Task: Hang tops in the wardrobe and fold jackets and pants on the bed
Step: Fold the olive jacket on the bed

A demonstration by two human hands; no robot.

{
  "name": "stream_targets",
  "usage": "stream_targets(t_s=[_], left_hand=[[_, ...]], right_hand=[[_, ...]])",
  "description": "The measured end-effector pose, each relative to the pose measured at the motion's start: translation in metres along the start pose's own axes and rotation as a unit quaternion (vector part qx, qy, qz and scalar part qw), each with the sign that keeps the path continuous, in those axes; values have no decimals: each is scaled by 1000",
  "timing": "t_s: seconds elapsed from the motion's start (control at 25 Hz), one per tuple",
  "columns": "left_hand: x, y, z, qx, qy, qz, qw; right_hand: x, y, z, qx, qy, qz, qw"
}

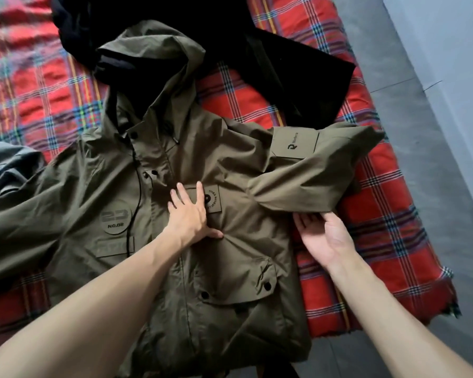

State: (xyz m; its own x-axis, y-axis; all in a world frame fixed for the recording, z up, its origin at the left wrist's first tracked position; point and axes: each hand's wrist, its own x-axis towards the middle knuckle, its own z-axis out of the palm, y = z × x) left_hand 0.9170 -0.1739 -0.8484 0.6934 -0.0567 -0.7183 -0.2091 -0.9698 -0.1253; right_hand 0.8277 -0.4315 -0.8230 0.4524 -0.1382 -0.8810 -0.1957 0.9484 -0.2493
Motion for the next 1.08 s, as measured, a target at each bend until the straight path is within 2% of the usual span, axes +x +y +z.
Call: stream_targets(t_s=[0.2,0.28,0.32,0.36,0.4,0.44,0.52,0.56,0.6,0.64,0.68,0.72,0.76,0.8,0.84,0.88,0.92,0.96,1.0,1.08], left_hand=[[1,-1,2,-2,-1,4,1000],[3,-3,3,-4,7,13,1000],[3,-5,2,-6,8,19,1000],[2,-8,2,-13,4,27,1000],[2,-11,0,-32,-4,39,999],[2,-15,-3,-70,-15,52,996],[-4,-33,-18,-223,-42,76,971],[-11,-48,-29,-356,-56,79,929],[-20,-63,-43,-515,-70,73,851],[-31,-80,-55,-650,-78,64,753],[-43,-100,-65,-741,-85,60,663],[-55,-120,-73,-794,-90,63,598],[-64,-138,-77,-814,-89,65,570],[-71,-154,-74,-817,-86,57,568],[-77,-166,-67,-811,-83,37,578],[-81,-177,-54,-791,-72,8,608],[-80,-182,-39,-747,-59,-21,661],[-79,-184,-24,-694,-40,-50,717],[-79,-184,-11,-650,-24,-73,756],[-77,-182,9,-602,2,-110,791]], right_hand=[[-2,-17,15,17,74,-15,997],[-9,-19,16,-47,118,-110,986],[-15,-19,15,-130,154,-191,961],[-21,-20,13,-238,198,-278,909],[-30,-23,15,-329,232,-360,842],[-40,-26,17,-387,240,-429,780],[-65,-21,21,-437,207,-532,695],[-82,-9,26,-463,167,-570,658],[-96,10,29,-504,103,-588,624],[-109,35,29,-561,4,-575,596],[-117,63,25,-626,-117,-528,562],[-126,91,24,-683,-230,-462,516],[-130,113,20,-715,-301,-400,488],[-130,127,18,-721,-314,-353,506],[-130,137,23,-694,-284,-324,577],[-123,146,28,-663,-215,-318,643],[-114,152,30,-641,-133,-305,692],[-103,157,33,-636,-64,-269,720],[-91,163,34,-628,-19,-211,749],[-73,183,38,-603,32,-92,792]])
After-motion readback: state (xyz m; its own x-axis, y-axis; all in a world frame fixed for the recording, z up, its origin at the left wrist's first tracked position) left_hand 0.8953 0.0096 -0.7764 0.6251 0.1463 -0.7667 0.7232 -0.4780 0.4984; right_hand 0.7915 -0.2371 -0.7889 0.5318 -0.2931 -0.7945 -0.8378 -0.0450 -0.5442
